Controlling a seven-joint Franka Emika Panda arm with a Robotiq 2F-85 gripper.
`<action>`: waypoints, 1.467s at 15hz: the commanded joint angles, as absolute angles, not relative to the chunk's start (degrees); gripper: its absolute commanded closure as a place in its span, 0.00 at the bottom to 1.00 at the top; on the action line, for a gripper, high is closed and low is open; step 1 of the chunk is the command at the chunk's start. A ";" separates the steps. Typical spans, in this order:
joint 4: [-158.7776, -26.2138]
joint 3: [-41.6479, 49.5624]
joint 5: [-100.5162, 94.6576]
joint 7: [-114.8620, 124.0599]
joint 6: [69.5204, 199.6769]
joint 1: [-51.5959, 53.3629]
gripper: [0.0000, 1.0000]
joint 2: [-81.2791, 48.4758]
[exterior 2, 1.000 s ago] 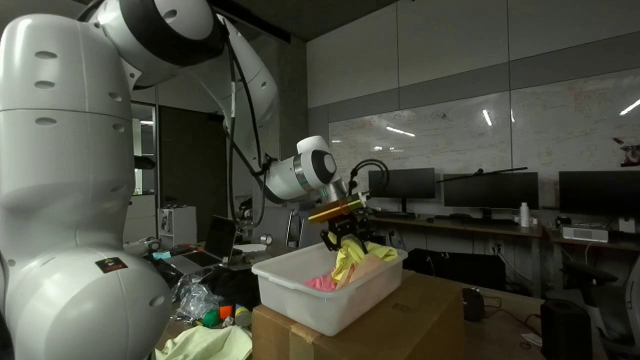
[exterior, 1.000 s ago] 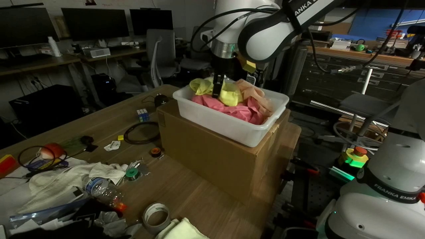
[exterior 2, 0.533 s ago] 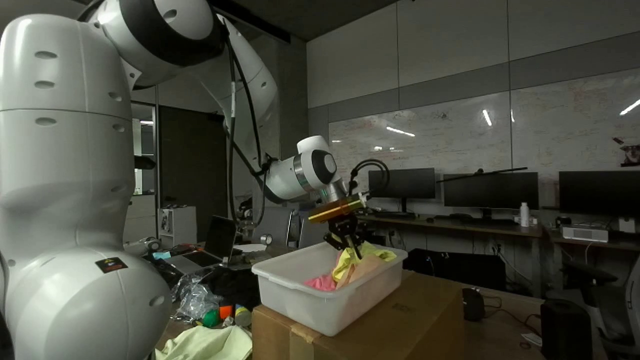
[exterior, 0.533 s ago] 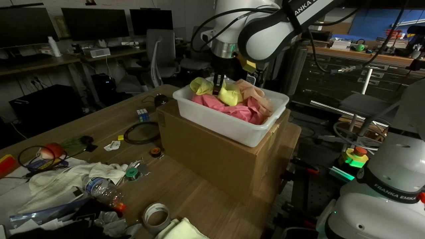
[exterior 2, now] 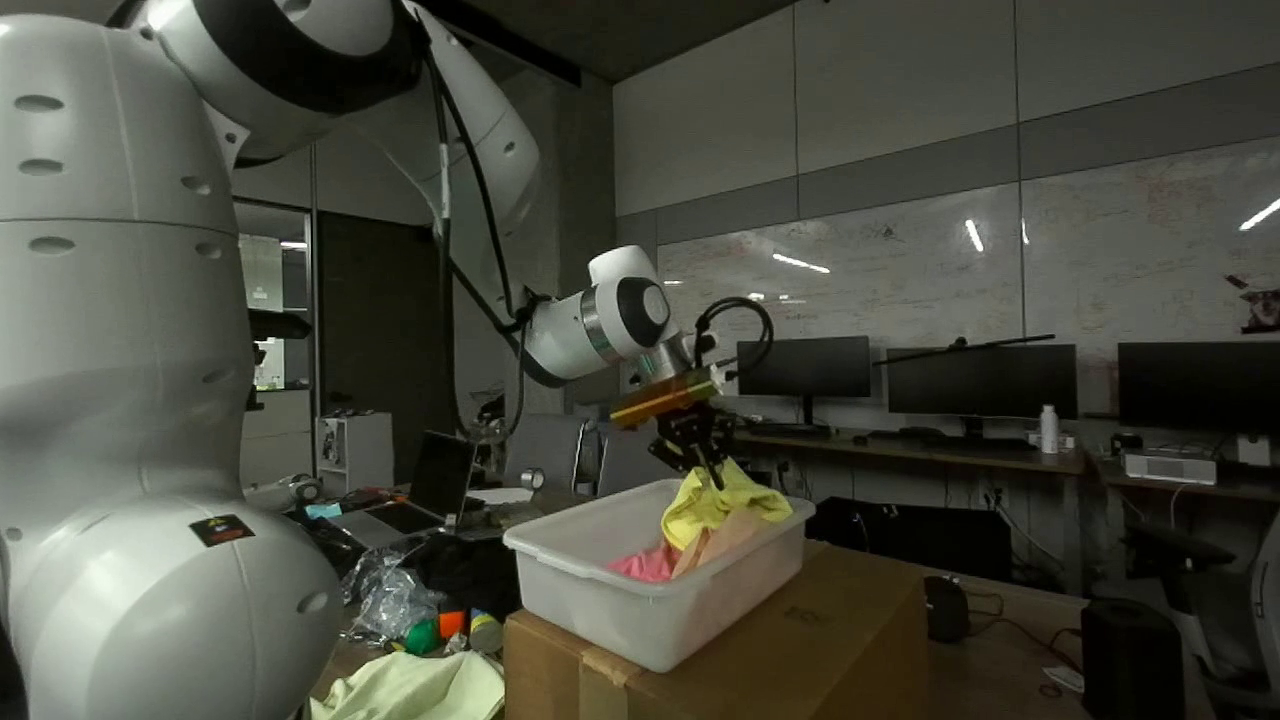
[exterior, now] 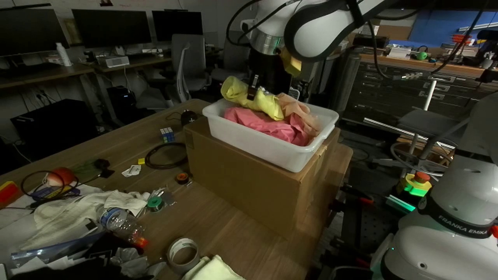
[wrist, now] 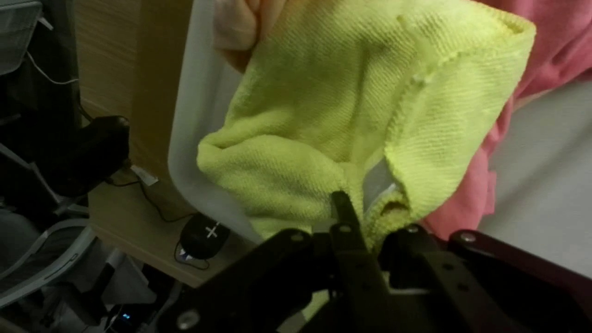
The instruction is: Remove the towels from the white bowl
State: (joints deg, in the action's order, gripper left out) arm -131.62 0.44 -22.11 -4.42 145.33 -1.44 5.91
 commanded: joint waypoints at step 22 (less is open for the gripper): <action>-132.80 -9.06 -15.01 -15.30 135.22 12.49 0.96 23.47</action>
State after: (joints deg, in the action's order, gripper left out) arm -135.65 -9.51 -18.25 -8.03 138.24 8.68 25.14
